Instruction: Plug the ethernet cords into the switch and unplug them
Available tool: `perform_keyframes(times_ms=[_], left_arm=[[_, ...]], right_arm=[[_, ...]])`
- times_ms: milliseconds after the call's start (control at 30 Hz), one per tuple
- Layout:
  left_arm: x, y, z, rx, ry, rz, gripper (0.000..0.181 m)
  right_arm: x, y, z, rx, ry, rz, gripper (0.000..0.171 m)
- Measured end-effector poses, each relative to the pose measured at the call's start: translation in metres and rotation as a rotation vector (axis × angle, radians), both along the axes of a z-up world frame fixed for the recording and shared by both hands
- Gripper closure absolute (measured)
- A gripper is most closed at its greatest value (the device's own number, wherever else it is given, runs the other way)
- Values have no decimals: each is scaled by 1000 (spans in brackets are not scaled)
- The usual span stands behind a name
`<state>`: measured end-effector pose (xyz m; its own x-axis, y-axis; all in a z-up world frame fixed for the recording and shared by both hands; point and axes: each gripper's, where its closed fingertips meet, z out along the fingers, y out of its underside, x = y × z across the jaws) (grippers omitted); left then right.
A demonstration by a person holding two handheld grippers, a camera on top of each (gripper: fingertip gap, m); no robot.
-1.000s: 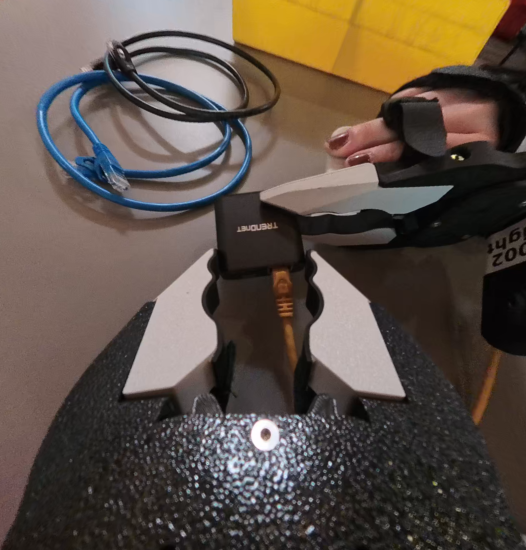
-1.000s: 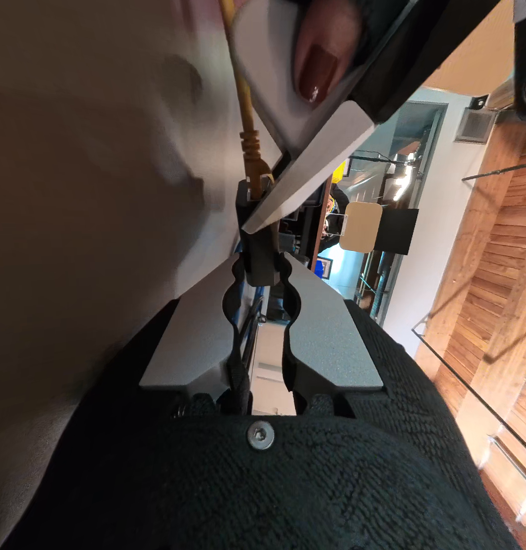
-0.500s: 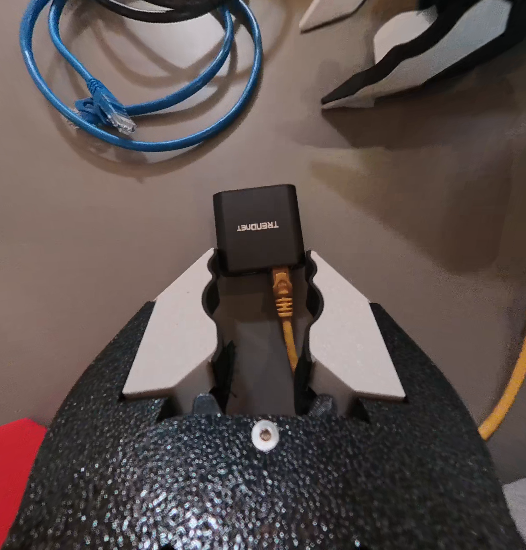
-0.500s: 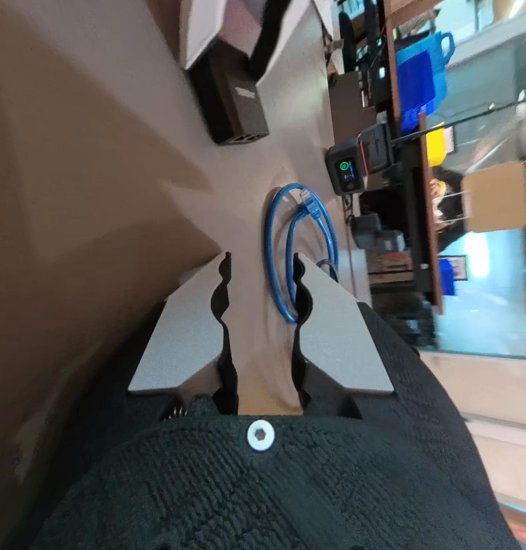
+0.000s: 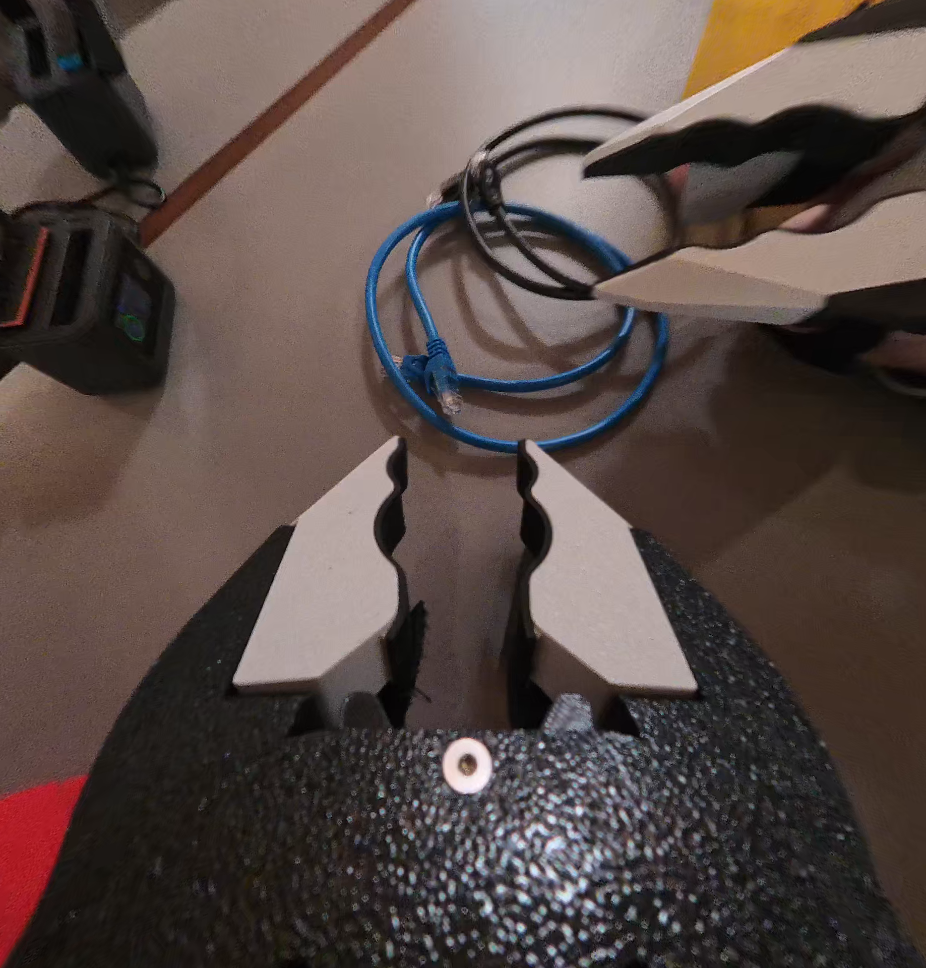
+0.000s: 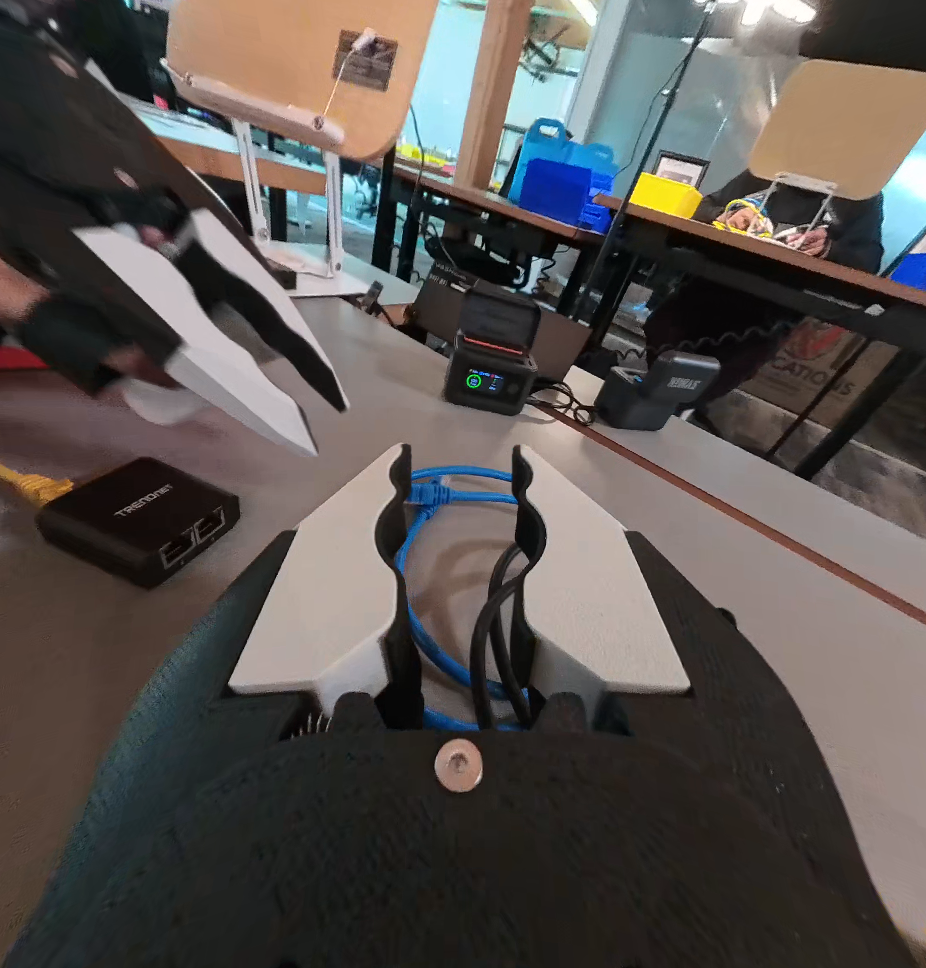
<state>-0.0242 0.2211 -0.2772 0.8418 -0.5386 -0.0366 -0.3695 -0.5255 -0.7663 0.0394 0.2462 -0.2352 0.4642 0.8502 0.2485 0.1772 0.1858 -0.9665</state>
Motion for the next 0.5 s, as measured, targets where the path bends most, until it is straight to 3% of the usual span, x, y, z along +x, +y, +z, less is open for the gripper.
perform_keyframes(times_ms=[33, 167, 500], left_arm=[[3, 7, -8, -30, 17, -4, 145], [17, 30, -26, -45, 61, -33, 149], [13, 51, -48, -29, 314, -22, 160]], right_arm=[[2, -1, 3, 12, 19, 3, 134], [13, -5, 12, 74, 71, -10, 142], [13, 0, 6, -41, 69, 32, 138]])
